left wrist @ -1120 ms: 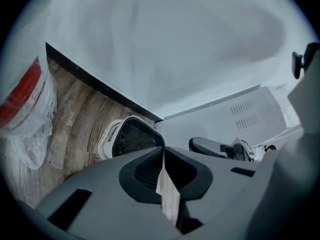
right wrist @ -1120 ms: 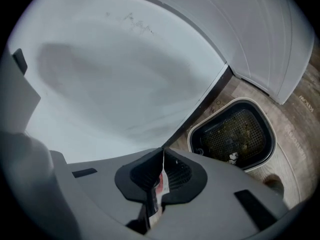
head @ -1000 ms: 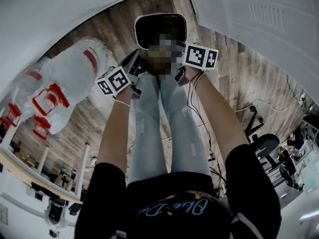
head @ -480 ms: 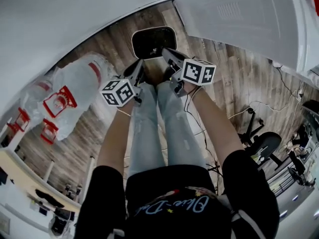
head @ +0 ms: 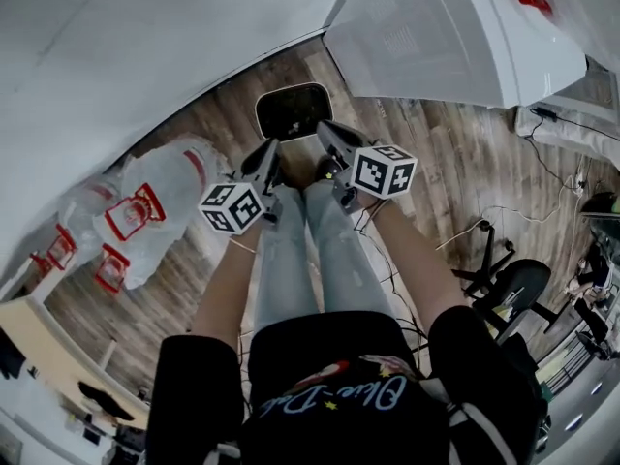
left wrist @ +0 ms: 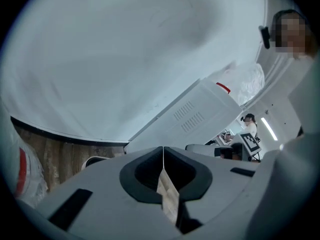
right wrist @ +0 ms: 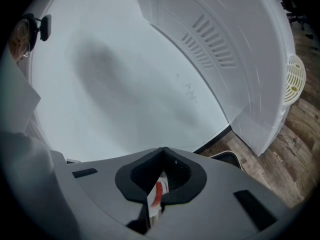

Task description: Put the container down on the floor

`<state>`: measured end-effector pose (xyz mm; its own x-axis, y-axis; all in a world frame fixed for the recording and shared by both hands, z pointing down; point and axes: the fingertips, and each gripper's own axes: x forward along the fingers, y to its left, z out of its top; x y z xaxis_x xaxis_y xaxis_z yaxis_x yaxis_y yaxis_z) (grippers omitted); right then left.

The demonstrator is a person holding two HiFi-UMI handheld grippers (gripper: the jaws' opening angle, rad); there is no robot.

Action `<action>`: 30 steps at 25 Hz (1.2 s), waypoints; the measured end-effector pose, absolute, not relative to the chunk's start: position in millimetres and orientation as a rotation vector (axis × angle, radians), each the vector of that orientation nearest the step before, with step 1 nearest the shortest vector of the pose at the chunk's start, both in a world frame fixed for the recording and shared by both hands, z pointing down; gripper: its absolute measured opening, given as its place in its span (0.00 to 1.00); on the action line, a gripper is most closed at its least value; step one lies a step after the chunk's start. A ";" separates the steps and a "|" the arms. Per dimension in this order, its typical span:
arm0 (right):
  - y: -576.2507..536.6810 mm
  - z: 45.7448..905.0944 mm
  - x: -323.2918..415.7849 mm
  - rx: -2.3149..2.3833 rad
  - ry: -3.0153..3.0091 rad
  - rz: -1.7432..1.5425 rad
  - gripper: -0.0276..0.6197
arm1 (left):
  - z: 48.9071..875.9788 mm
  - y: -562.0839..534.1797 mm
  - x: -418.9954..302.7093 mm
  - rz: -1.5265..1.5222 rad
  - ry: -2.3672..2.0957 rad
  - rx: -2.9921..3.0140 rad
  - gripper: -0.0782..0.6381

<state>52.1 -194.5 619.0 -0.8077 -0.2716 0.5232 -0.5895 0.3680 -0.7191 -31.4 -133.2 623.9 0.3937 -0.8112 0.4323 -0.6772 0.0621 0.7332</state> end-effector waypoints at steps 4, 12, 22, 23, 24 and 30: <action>-197.1 588.1 58.1 0.803 -2.365 1.407 0.04 | 585.9 -137.4 -37.3 -0.152 -1.369 1.769 0.12; -194.8 522.2 66.0 0.803 -2.517 1.320 0.04 | 525.2 -135.7 -30.5 -0.007 -1.385 1.925 0.12; -190.8 435.7 66.9 0.823 -2.659 1.245 0.04 | 441.7 -127.5 -35.2 0.058 -1.462 2.039 0.12; -190.8 427.9 67.6 0.832 -2.667 1.222 0.04 | 432.7 -127.3 -35.1 0.058 -1.466 2.052 0.12; -190.4 420.2 68.1 0.839 -2.675 1.199 0.04 | 423.8 -126.7 -34.6 0.063 -1.467 2.067 0.12; -186.6 374.5 71.5 0.855 -2.719 1.063 0.04 | 373.6 -120.3 -30.1 0.135 -1.492 2.163 0.12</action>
<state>71.5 -186.6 374.5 -0.8373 -0.4666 0.2848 -0.5361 0.5987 -0.5951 -30.1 -120.3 373.6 0.3927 -0.8479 0.3562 -0.8980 -0.2700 0.3474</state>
